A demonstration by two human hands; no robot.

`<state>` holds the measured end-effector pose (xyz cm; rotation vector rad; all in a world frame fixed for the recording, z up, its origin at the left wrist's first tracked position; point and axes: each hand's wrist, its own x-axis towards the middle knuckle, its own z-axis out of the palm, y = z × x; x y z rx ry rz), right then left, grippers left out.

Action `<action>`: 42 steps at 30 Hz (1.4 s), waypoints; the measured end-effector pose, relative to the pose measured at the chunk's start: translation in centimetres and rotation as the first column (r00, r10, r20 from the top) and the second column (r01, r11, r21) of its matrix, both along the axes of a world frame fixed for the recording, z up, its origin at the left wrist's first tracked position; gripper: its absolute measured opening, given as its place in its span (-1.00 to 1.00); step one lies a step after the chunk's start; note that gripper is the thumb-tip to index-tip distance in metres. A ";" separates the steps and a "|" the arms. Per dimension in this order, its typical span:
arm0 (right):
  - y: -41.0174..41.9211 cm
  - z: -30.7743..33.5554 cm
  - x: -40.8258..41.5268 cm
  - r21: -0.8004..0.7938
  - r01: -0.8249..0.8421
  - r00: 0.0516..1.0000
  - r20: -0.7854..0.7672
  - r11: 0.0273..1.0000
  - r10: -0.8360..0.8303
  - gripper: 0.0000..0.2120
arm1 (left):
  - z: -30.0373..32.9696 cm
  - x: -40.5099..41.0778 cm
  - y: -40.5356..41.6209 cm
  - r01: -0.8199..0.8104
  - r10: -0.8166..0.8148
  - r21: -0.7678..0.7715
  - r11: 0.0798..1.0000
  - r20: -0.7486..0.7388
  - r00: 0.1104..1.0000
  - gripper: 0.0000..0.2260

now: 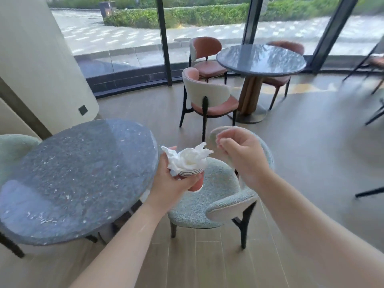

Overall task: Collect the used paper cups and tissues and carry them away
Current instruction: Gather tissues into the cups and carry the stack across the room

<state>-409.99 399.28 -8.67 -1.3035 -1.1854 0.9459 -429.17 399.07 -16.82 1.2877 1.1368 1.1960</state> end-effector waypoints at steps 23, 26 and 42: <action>-2.2 -0.9 46.8 -0.108 0.305 0.901 -0.290 0.946 -0.323 -0.88 | 3.0 46.6 5.6 0.288 -0.287 0.058 0.956 -0.025 0.958 -0.34; -0.3 -1.6 49.2 -0.120 0.322 0.871 -0.350 0.939 -0.343 -0.87 | 2.8 48.8 8.1 0.288 -0.286 0.059 0.956 -0.036 0.958 -0.32; 26.0 -4.7 58.1 -0.326 0.218 0.900 -0.299 0.920 -0.319 -0.92 | -1.3 58.6 33.4 0.240 -0.239 -0.026 0.970 0.029 0.971 -0.33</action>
